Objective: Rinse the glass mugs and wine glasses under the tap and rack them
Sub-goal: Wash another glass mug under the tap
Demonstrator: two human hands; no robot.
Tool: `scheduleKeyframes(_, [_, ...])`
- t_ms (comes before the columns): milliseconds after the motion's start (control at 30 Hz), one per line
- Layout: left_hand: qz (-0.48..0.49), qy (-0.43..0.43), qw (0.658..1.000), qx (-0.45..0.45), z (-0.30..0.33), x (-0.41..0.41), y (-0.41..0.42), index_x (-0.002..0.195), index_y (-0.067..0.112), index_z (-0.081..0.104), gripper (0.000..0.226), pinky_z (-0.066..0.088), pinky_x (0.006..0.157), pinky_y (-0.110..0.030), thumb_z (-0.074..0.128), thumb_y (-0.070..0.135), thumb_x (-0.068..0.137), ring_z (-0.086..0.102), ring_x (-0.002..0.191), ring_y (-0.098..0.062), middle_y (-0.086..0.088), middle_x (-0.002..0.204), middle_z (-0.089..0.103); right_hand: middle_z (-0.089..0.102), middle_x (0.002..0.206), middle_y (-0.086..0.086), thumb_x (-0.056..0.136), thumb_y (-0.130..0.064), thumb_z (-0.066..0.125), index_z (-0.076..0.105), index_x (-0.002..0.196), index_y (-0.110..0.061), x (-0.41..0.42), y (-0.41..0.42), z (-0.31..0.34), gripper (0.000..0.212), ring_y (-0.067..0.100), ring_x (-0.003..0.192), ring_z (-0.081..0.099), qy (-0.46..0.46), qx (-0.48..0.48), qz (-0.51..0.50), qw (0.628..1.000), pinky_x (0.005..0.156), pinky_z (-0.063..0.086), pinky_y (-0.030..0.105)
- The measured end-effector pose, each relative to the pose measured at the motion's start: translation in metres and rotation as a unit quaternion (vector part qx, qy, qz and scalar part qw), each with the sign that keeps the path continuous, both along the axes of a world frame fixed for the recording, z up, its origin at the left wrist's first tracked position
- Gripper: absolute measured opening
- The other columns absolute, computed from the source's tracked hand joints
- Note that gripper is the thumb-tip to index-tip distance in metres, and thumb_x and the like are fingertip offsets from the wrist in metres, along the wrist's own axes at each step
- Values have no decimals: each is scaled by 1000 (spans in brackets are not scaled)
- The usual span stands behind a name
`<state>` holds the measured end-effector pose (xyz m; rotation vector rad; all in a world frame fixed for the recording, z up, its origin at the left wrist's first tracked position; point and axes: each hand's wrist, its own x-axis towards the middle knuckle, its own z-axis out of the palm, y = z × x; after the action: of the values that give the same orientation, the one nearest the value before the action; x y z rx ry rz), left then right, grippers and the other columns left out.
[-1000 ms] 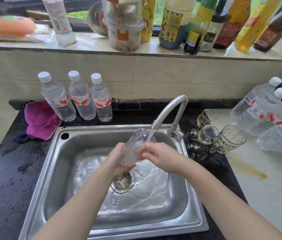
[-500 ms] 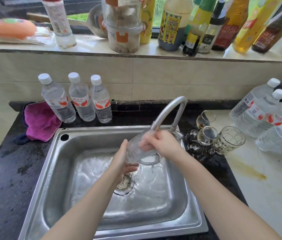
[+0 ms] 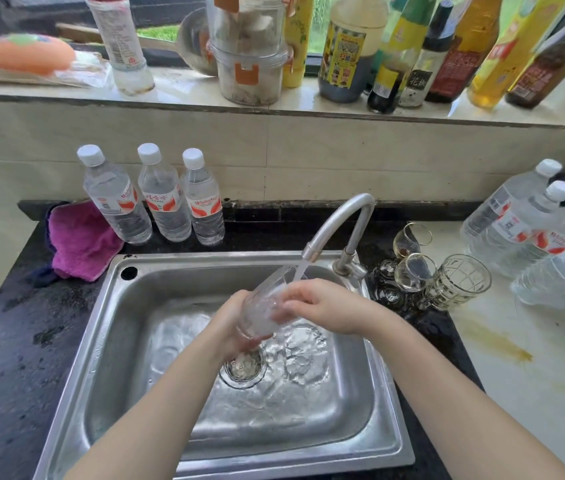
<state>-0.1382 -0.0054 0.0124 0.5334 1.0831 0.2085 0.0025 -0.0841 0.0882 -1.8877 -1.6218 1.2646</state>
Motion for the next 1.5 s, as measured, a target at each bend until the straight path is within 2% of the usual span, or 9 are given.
scheduleKeyframes(200, [81, 38, 990, 106, -10, 9, -13, 115, 15, 55, 37, 51, 51, -29, 37, 42, 97, 61, 94, -25, -9, 108, 62, 75, 82, -3, 100, -24, 44, 67, 90, -14, -2, 11, -7, 27, 13, 83, 72, 76, 32, -218, 972, 92, 53, 42])
scheduleKeyframes(300, [85, 12, 996, 36, -9, 4, 2, 126, 8, 53, 41, 46, 45, -27, 40, 33, 96, 57, 69, -22, -7, 88, 61, 69, 100, -12, 99, -24, 45, 64, 104, -19, -2, 1, -3, 20, 4, 96, 65, 29, 31, -80, 996, 94, 49, 30])
scheduleKeyframes(400, [44, -44, 998, -17, -6, -1, 2, 123, 6, 57, 45, 52, 53, -30, 41, 38, 96, 63, 79, -24, -13, 103, 66, 70, 108, -6, 96, -20, 50, 65, 108, -18, 6, -4, -3, 19, 12, 101, 66, -53, 1, 29, 998, 92, 52, 36])
scheduleKeyframes(533, [96, -3, 992, 77, -14, 8, -9, 113, 9, 61, 42, 51, 51, -28, 38, 41, 97, 64, 86, -22, -9, 103, 67, 74, 94, 5, 97, -19, 48, 64, 101, -6, -7, 3, -12, 21, 18, 89, 71, 80, 64, -209, 973, 86, 55, 46])
scheduleKeyframes(667, [112, -89, 989, -31, 0, 2, -2, 82, 4, 53, 20, 42, 37, -20, 38, 15, 90, 53, 46, -17, -7, 64, 57, 67, 111, 1, 97, -23, 47, 60, 111, -16, -14, -4, -10, 21, 16, 101, 64, -58, 39, 3, 998, 91, 51, 38])
scheduleKeyframes(867, [55, -33, 993, 95, -11, 0, -10, 113, 7, 60, 40, 51, 51, -27, 41, 39, 97, 64, 74, -20, -11, 100, 66, 75, 90, 5, 94, -22, 54, 67, 95, -10, -7, 4, -7, 19, 19, 87, 72, 74, 53, -194, 977, 88, 54, 46])
scheduleKeyframes(1033, [13, -29, 999, 38, -4, -7, 0, 90, 6, 56, 28, 43, 38, -22, 44, 30, 93, 55, 46, -14, -4, 67, 58, 67, 112, -5, 95, -18, 50, 63, 113, -18, -10, -5, 2, 21, 12, 103, 63, -97, 31, 54, 993, 93, 50, 33])
scheduleKeyframes(1200, [48, -4, 995, 89, -5, -2, -14, 99, 10, 62, 35, 52, 59, -33, 46, 40, 96, 59, 66, -18, -9, 84, 65, 75, 89, 6, 96, -16, 52, 66, 99, -6, -8, 2, 2, 17, 9, 81, 72, 72, 72, -172, 980, 85, 56, 34])
scheduleKeyframes(1500, [5, -22, 993, 114, 1, 2, -23, 104, 12, 59, 29, 52, 54, -29, 39, 33, 99, 68, 69, -19, -7, 87, 71, 74, 83, 4, 94, -16, 53, 65, 83, -16, -4, -4, -15, 17, 16, 79, 71, 53, 51, -165, 984, 75, 57, 35])
